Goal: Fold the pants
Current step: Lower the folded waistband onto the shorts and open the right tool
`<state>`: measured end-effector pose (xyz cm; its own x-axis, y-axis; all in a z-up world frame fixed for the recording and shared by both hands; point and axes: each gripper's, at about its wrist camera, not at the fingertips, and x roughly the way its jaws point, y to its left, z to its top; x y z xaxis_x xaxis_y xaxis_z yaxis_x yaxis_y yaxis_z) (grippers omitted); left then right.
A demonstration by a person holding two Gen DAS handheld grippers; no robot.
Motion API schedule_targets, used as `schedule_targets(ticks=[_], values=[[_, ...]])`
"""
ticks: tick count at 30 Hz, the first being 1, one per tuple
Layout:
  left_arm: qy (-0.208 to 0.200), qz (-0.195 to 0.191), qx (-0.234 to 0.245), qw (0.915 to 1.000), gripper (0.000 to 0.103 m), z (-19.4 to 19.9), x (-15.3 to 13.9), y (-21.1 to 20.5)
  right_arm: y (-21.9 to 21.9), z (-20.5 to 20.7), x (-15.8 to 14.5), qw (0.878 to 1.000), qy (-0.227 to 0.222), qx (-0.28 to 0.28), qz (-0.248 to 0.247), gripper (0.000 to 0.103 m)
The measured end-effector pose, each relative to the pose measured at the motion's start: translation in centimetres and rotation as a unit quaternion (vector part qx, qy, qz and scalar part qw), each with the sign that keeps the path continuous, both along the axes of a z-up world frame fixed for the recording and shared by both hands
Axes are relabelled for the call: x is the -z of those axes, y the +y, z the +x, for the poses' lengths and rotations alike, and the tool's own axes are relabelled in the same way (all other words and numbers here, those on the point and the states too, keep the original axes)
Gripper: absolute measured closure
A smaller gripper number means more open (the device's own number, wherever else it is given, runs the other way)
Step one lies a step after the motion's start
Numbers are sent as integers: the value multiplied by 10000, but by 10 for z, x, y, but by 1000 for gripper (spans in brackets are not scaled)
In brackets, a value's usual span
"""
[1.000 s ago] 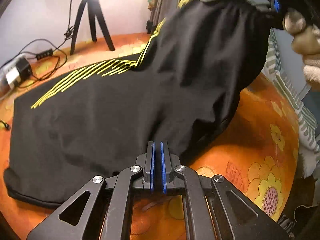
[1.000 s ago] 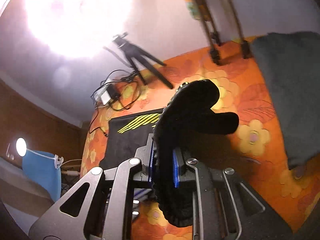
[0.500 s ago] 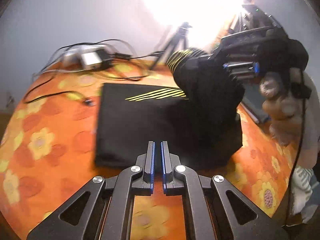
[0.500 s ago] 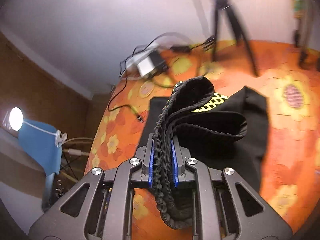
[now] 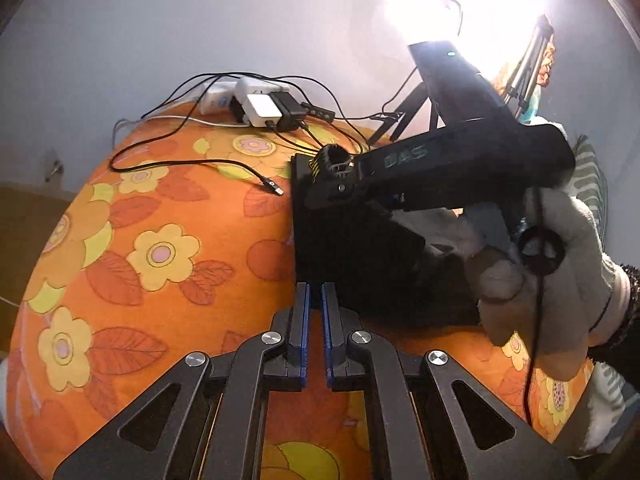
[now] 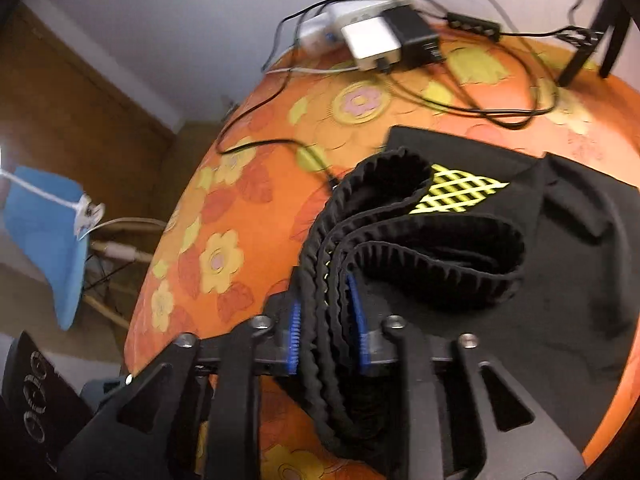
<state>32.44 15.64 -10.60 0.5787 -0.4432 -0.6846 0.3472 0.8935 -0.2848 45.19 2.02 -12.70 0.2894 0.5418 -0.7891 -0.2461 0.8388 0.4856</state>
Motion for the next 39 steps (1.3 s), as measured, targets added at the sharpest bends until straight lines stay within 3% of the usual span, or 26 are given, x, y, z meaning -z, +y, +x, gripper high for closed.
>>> schedule_targets(ticks=[3,7,10,14,15,16,17,20,23,27,31,35,39], values=[[-49,-50,-15,10000,98,-1,-1,1,-19,-4,-20,9978,-215,-73,621,48],[-141,-135,23,9998,98,-6,-7,-3,-64,-14,-53,9923,-550,35,1110,48],[-183,-97,119,9997,97,-6,-10,-10,-106,-26,-67,9929,-860,240,780,48],[-232,57,237,9994,96,1,-12,-27,-142,-28,-61,9941,-925,509,248,48],[-261,114,238,9993,86,3,-13,-31,-150,-25,-56,9945,-863,570,177,48],[-307,214,238,9990,69,5,-12,-36,-156,-24,-51,9948,-804,621,90,48],[-356,406,197,9983,64,9,-10,-40,-160,-23,-45,9949,-775,651,-22,48],[-152,580,148,9981,64,22,4,-46,-164,-21,-25,9945,-705,647,-431,48],[-41,1074,-192,9940,64,27,17,-40,-161,-29,-10,9963,-572,479,-437,48],[39,1039,-364,9939,61,26,18,-24,-148,-53,-4,9953,-742,44,-619,48],[-214,953,-350,9946,61,25,-3,-28,-140,-77,-4,9951,-803,-310,-493,51],[-463,793,-125,9957,61,37,-30,-47,-125,-95,-3,9907,-963,-748,-599,69],[-359,666,279,9967,61,63,-35,-73,-111,-109,13,9858,-736,-1212,-897,70]])
